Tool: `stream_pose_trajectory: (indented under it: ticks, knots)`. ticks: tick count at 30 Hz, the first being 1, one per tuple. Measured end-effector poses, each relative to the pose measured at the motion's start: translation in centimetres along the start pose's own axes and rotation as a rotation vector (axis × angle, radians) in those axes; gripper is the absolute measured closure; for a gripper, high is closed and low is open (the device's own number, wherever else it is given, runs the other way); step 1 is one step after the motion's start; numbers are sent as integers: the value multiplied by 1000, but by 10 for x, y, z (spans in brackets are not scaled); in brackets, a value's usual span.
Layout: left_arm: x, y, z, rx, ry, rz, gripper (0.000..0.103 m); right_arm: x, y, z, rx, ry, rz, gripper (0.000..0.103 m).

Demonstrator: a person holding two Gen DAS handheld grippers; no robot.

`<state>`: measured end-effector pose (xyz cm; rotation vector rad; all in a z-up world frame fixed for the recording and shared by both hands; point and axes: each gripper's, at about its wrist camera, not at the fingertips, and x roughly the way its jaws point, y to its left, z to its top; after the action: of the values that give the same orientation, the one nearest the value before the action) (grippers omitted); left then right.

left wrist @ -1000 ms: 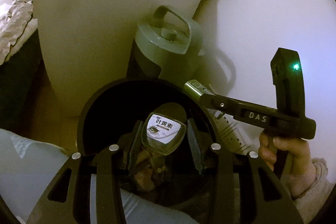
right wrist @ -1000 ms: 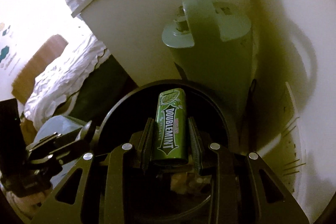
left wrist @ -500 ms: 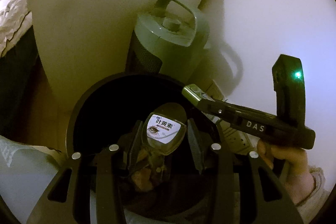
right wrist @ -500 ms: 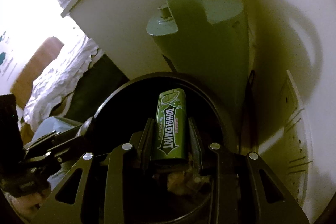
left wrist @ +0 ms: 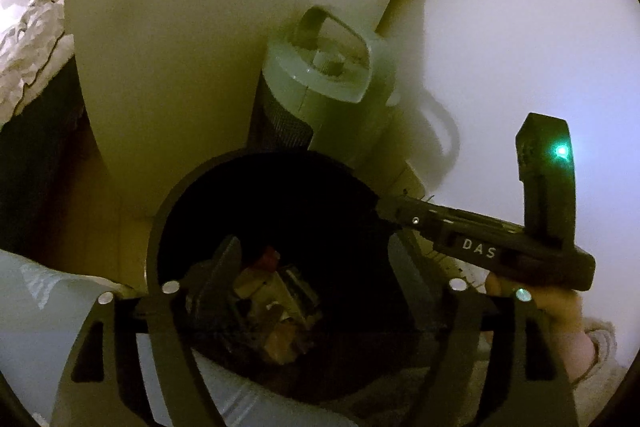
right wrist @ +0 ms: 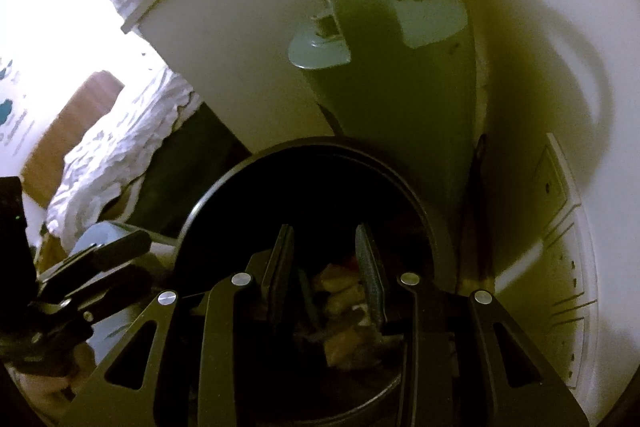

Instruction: Collect trash

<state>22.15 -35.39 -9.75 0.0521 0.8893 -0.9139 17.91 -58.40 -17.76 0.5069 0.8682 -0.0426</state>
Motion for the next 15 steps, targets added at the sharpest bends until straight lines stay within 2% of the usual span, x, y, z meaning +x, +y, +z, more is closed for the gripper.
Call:
stream_pose_trajectory:
  ticks: [4, 6, 8, 11, 13, 15]
  knots:
    - [-26, -3, -5, 1, -47, 16, 9, -14, 17, -5, -20, -16, 34, 67]
    - [-44, -5, -10, -1, -77, 34, 6, -27, 30, -11, -24, -41, 64, 37]
    - [-65, -5, -17, -13, -106, 60, 5, -40, 42, -17, -12, -76, 97, 23]
    - [-98, -4, -31, -46, -139, 168, 5, -54, 66, -28, -25, -82, 146, 21]
    - [-122, -4, -43, -73, -130, 305, 5, -63, 89, -39, -50, -74, 179, 20]
    - [-146, -4, -55, -98, -155, 391, 5, -70, 109, -48, -72, -69, 205, 20]
